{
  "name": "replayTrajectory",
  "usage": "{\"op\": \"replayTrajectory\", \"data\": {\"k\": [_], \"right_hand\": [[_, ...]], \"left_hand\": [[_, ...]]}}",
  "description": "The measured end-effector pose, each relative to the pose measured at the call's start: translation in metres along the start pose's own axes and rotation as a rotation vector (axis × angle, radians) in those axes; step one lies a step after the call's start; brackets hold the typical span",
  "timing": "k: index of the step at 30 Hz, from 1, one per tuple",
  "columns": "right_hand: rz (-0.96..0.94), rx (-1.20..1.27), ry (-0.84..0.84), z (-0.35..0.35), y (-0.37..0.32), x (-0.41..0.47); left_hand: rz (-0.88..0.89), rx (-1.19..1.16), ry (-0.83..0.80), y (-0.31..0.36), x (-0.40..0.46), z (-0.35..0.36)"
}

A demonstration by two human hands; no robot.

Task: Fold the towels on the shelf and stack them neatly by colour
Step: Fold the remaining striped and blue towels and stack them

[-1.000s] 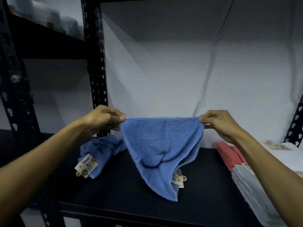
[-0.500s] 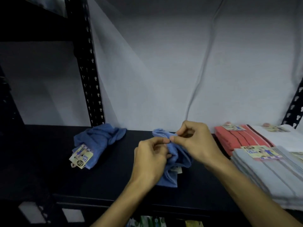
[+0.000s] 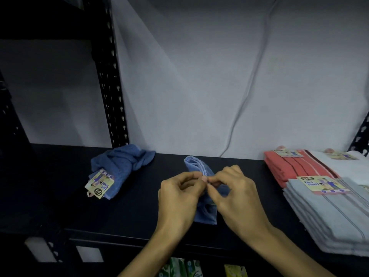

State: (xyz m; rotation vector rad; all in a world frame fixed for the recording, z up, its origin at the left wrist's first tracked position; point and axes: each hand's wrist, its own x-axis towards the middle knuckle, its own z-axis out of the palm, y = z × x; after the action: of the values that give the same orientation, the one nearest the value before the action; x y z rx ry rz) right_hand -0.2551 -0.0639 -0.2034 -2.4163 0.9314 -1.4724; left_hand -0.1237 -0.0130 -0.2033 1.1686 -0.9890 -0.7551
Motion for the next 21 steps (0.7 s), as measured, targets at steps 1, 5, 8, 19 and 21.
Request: {"op": "replayTrajectory", "data": {"k": [1, 5, 8, 19, 21], "right_hand": [[0.000, 0.003, -0.026, 0.001, 0.000, -0.001], [0.176, 0.213, -0.247, -0.011, 0.001, 0.004], [0.206, 0.278, -0.263, -0.019, 0.004, 0.020], [-0.111, -0.429, -0.886, -0.006, 0.034, 0.108], [-0.147, -0.493, -0.931, -0.011, 0.035, 0.114]], "left_hand": [[-0.011, -0.007, -0.003, 0.001, 0.001, -0.002], [-0.019, 0.043, -0.044, 0.000, 0.011, -0.019], [0.050, 0.174, -0.096, 0.000, 0.014, -0.026], [0.542, 0.768, -0.213, 0.002, 0.006, -0.036], [0.556, 0.832, -0.220, 0.004, 0.009, -0.041]]}}
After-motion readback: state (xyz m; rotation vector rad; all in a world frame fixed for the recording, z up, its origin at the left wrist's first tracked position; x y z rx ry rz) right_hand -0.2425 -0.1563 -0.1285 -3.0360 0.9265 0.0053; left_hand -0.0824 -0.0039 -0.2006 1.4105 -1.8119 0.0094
